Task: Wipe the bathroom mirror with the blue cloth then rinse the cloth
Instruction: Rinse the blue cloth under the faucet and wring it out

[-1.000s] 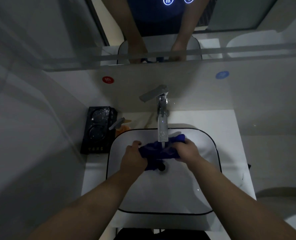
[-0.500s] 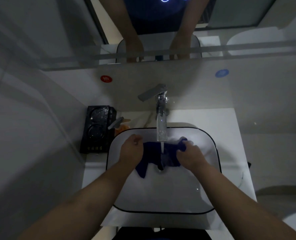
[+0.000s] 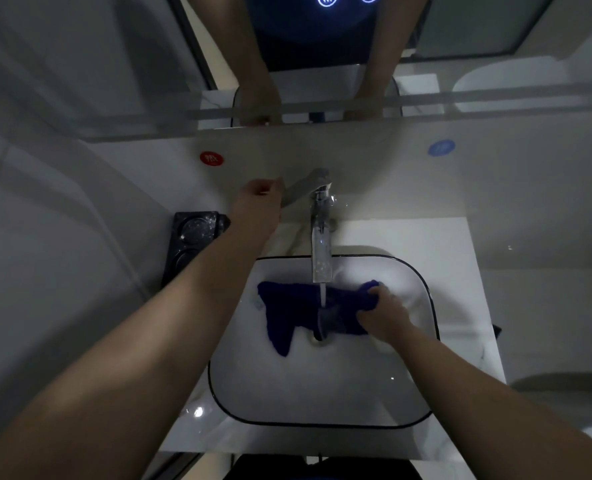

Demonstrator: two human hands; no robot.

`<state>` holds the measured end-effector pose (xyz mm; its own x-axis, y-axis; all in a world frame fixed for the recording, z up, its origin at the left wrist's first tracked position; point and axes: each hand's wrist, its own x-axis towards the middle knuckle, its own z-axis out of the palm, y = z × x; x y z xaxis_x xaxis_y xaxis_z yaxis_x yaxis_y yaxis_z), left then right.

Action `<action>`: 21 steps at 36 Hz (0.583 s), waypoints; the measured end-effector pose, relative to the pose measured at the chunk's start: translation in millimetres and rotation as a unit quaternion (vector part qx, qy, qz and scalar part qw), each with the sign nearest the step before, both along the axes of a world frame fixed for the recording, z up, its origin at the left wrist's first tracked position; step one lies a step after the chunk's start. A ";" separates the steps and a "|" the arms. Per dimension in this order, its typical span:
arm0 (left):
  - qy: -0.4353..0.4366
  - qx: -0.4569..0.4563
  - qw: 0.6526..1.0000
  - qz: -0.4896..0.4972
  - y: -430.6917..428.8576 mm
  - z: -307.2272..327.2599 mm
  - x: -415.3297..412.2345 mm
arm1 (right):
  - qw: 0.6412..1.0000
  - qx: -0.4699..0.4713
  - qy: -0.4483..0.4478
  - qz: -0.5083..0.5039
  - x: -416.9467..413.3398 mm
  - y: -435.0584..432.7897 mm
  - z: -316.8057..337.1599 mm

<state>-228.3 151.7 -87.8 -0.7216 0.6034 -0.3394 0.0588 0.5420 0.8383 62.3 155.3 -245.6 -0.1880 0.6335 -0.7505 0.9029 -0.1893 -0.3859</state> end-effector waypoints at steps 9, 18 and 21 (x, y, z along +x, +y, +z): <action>0.108 -0.017 0.994 0.011 -31.4 -17.4 22.2 | 0.991 -0.015 0.050 -0.123 6.8 10.8 -51.3; 0.108 -0.116 0.960 -0.230 -169.0 -99.3 73.6 | 0.992 -0.074 0.075 0.074 -21.8 -37.4 96.4; 0.090 -0.164 0.900 -0.393 -203.8 -130.0 74.0 | 0.979 -0.090 0.107 0.145 -32.3 -45.6 140.0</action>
<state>-154.3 -52.1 -217.7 -0.1766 0.8397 -0.5135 0.6507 0.4910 0.5792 30.0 109.7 -105.6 -0.5058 0.3906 -0.7691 0.8307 -0.0197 -0.5564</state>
